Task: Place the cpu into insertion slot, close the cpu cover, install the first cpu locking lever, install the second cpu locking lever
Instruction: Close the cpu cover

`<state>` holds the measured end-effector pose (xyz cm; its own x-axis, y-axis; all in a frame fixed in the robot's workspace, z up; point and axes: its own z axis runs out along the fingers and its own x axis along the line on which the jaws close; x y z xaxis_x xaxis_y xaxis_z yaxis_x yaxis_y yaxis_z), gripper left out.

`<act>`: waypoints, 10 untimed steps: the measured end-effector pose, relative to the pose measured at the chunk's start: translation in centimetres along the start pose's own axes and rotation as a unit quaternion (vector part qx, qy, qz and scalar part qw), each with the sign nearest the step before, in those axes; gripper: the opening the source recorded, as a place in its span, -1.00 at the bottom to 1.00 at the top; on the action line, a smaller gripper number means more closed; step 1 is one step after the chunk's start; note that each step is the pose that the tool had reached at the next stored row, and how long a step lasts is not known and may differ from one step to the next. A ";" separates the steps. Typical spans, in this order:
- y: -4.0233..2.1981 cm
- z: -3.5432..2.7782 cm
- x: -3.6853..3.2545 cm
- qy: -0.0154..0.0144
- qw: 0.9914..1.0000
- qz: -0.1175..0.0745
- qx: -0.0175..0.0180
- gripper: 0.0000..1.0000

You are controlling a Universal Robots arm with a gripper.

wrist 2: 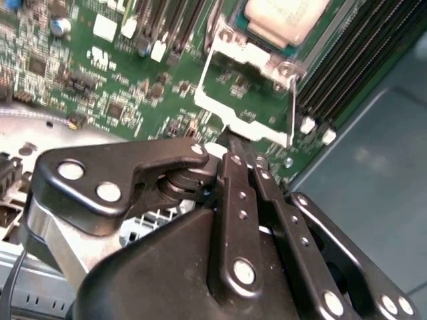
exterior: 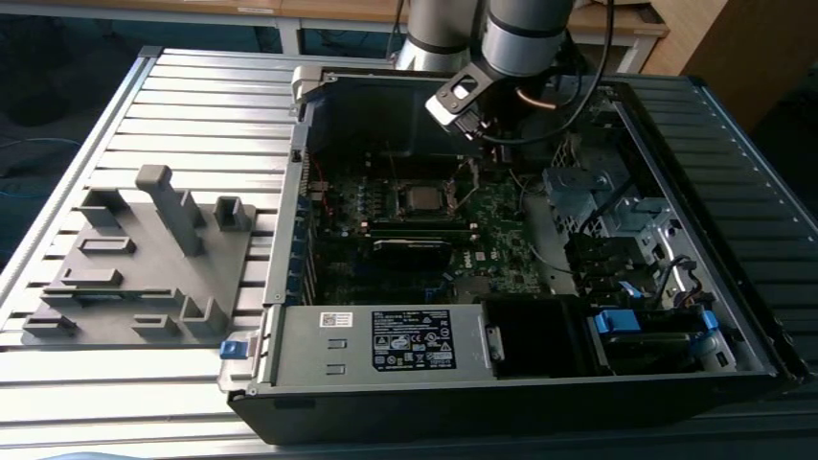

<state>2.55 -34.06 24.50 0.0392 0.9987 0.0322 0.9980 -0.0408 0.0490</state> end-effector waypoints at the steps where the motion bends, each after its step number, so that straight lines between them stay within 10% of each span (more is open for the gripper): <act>1: -0.33 -0.02 -0.01 0.000 1.000 0.000 -0.001 -0.79; 10: -3.80 -0.18 -0.15 0.001 1.000 0.000 -0.015 -0.79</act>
<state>-1.25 -34.06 24.49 0.0383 0.9987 0.0333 0.9961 -0.0408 0.0788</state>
